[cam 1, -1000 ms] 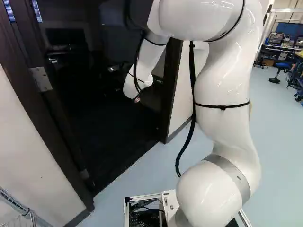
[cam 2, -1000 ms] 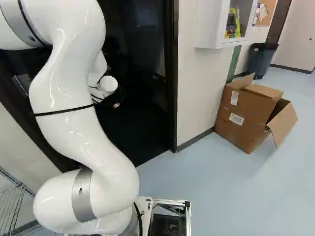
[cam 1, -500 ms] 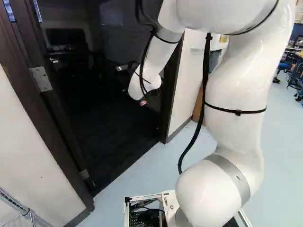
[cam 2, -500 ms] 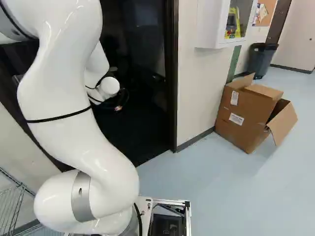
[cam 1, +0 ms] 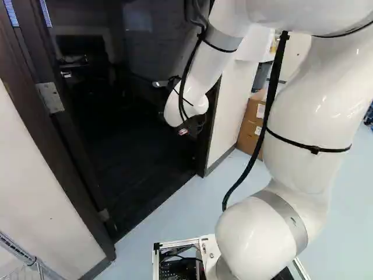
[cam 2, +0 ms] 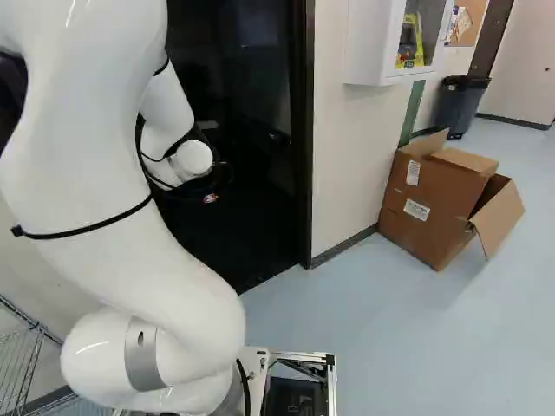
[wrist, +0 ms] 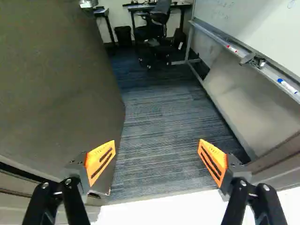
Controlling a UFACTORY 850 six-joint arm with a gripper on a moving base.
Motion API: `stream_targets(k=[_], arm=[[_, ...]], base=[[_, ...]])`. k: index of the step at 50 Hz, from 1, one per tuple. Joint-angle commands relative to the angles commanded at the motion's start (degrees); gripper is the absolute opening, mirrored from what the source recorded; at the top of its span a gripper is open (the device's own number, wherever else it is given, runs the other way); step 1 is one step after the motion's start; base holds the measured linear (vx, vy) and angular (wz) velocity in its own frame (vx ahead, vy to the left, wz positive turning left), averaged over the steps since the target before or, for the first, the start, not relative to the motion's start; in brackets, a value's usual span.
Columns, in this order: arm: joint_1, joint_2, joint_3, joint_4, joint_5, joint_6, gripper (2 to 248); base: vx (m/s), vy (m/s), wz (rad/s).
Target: Open the door and move inside
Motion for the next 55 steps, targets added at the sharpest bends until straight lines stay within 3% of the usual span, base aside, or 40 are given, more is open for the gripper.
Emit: stream_targets(k=[24,55], arm=[[-2.78,6.71,7.02,6.57,0.0,0.0,247],[-4.28,9.19,10.26,8.33,1.37,-1.37,247]], base=[[0.0,0.0,0.0],[0.0,0.0,0.0]])
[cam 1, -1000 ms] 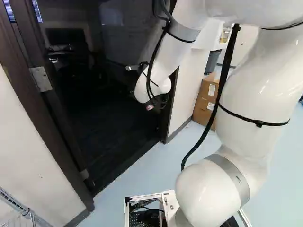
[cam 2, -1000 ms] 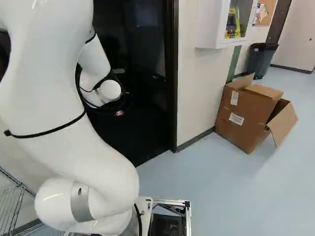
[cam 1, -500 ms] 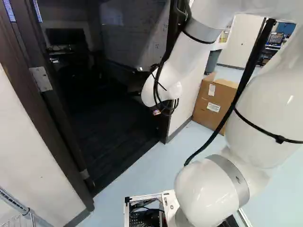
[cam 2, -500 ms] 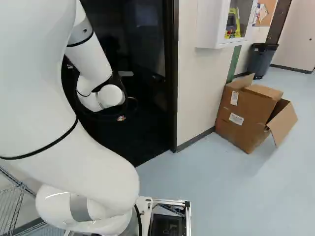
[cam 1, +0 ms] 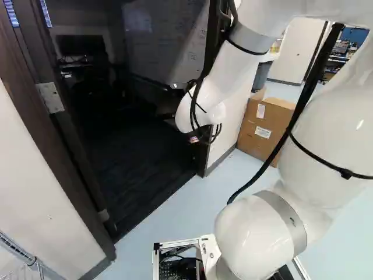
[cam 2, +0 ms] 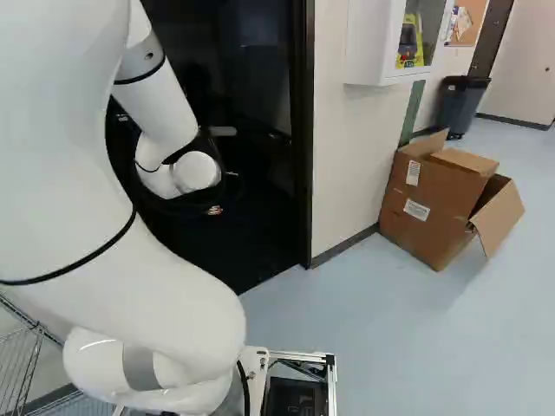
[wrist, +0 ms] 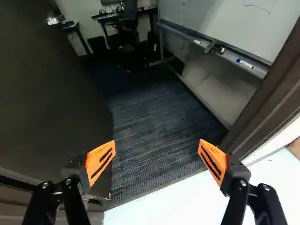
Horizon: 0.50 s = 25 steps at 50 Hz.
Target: Open the door and move inside
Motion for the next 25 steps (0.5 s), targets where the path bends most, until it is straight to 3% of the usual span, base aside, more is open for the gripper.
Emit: stream_targets(k=[25], arm=[[-3.11,3.38,5.81,4.08,4.4,-4.38,247]], base=[[0.0,0.0,0.0]])
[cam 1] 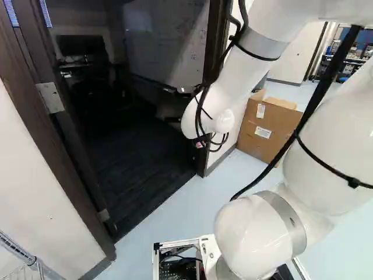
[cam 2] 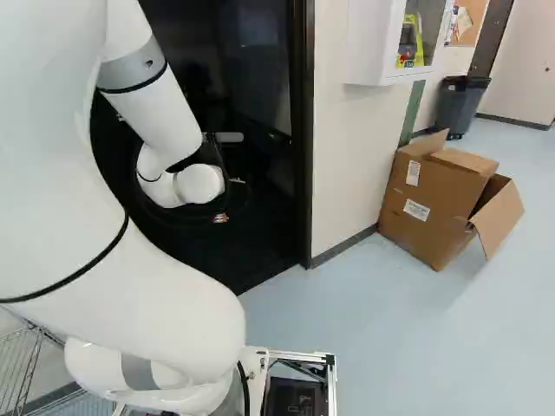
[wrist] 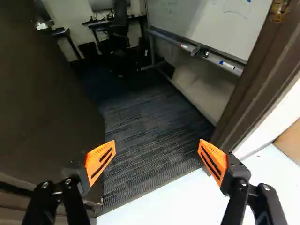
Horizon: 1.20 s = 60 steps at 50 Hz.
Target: Open the door and move inside
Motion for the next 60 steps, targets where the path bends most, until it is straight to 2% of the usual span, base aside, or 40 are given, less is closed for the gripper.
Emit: stream_targets(k=[32,60], arm=[[-5.81,6.32,10.84,7.62,8.21,-8.17,247],[-8.42,9.16,15.72,11.04,11.9,-11.84,247]], base=[[0.0,0.0,0.0],[0.0,0.0,0.0]])
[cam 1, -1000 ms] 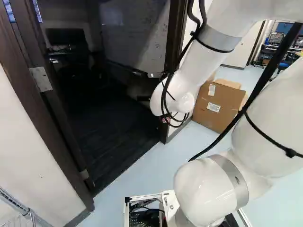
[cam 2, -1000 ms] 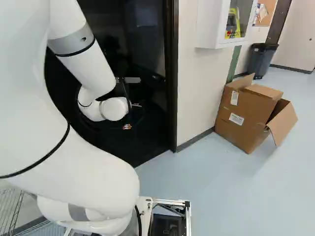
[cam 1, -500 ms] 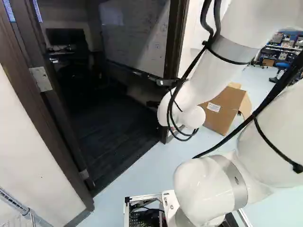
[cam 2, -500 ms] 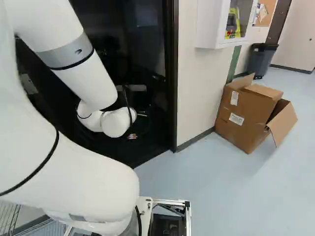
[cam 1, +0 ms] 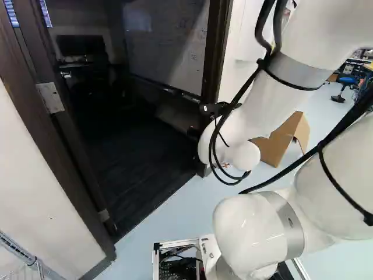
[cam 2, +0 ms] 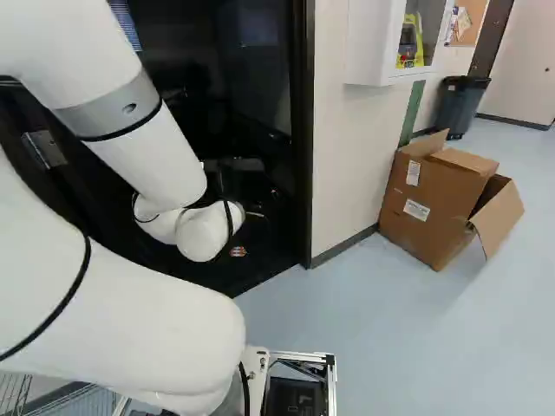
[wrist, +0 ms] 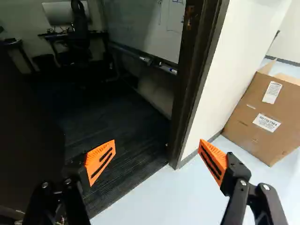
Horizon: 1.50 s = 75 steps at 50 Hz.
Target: Open the door and move inside
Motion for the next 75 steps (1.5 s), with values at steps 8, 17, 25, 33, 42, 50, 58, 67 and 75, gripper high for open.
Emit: stream_targets(k=[8,17,25,33,42,50,58,67,75], arm=[[-0.25,0.27,0.47,0.33,0.36,-0.36,247],[-0.3,0.33,0.56,0.39,0.42,-0.42,247],[-0.3,0.33,0.56,0.39,0.42,-0.42,247],[-0.3,0.33,0.56,0.39,0.42,-0.42,247],[-0.3,0.33,0.56,0.39,0.42,-0.42,247],[-0.3,0.33,0.56,0.39,0.42,-0.42,247],[-0.3,0.33,0.56,0.39,0.42,-0.42,247],[-0.3,0.33,0.56,0.39,0.42,-0.42,247],[-0.3,0.33,0.56,0.39,0.42,-0.42,247]], base=[[0.0,0.0,0.0],[0.0,0.0,0.0],[0.0,0.0,0.0],[0.0,0.0,0.0],[0.0,0.0,0.0],[0.05,0.003,0.021],[0.076,0.031,0.146],[0.084,0.049,0.245],[0.104,0.059,0.282]])
